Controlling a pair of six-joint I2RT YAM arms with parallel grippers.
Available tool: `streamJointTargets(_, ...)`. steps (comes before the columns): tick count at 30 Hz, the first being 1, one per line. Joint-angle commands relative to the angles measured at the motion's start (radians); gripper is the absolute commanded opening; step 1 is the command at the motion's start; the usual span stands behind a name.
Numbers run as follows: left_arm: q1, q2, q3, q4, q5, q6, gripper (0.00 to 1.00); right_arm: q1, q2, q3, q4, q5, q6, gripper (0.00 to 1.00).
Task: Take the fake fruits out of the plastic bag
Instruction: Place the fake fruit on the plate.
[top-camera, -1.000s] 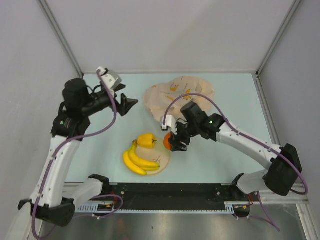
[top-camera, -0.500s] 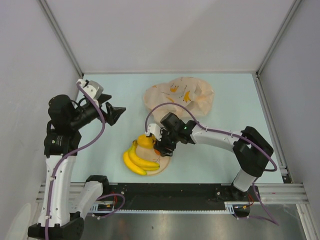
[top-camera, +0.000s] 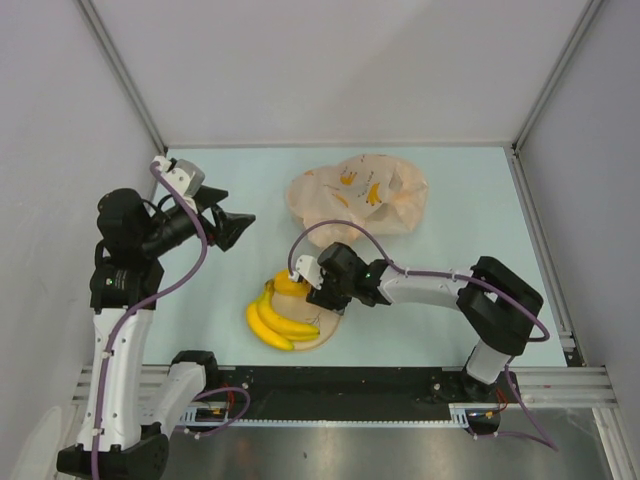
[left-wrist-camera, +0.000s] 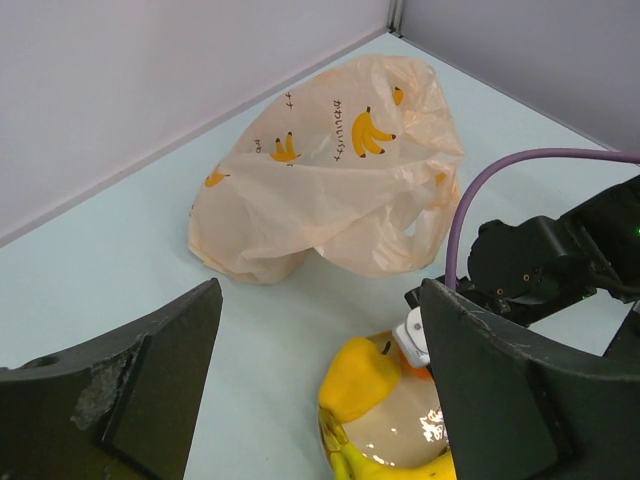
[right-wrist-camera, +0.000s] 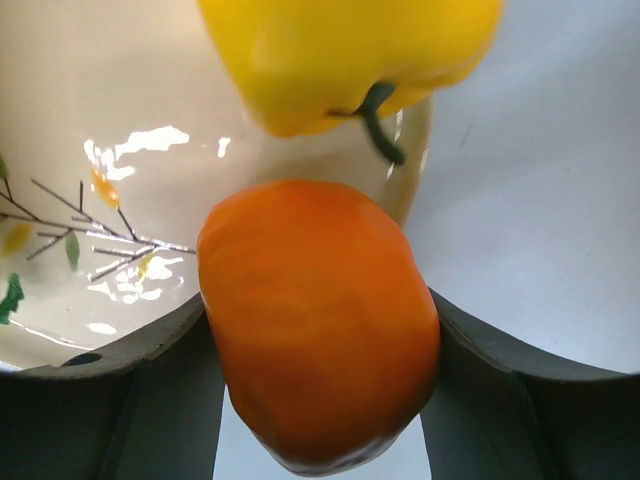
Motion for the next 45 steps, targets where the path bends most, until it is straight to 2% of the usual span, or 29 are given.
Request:
streamJointTargets(1, 0.009, -0.012, -0.021, 0.034, 0.031, -0.029, 0.85, 0.034, -0.026, -0.046, 0.082, 0.045, -0.031, 0.64)
streamJointTargets(4, 0.009, -0.021, -0.032, 0.036, 0.034, -0.029, 0.85, 0.064, -0.053, -0.063, 0.041, -0.005, -0.049, 0.79)
streamJointTargets(7, 0.009, -0.029, -0.046, 0.048, 0.041, -0.038, 0.85, 0.084, -0.118, -0.061, -0.052, -0.068, -0.062, 0.88)
streamJointTargets(13, 0.009, -0.043, -0.075, 0.077, 0.046, -0.06, 0.85, 0.106, -0.233, -0.061, -0.201, -0.119, -0.027, 0.93)
streamJointTargets(20, 0.009, -0.049, -0.089, 0.088, 0.051, -0.074, 0.85, 0.077, -0.276, -0.054, -0.215, -0.191, -0.043, 0.92)
streamJointTargets(29, 0.009, -0.06, -0.112, 0.095, 0.051, -0.083, 0.85, 0.003, -0.26, -0.049, -0.214, -0.261, 0.013, 0.89)
streamJointTargets(40, 0.012, -0.052, -0.115, 0.094, 0.051, -0.084, 0.85, -0.005, -0.193, -0.05, -0.174, -0.332, -0.071, 0.93)
streamJointTargets(43, 0.012, -0.052, -0.121, 0.091, 0.052, -0.083, 0.86, -0.005, -0.159, -0.05, -0.16, -0.326, -0.095, 0.88)
streamJointTargets(45, 0.012, -0.051, -0.122, 0.092, 0.052, -0.081, 0.85, -0.014, -0.132, -0.05, -0.132, -0.309, -0.094, 0.8)
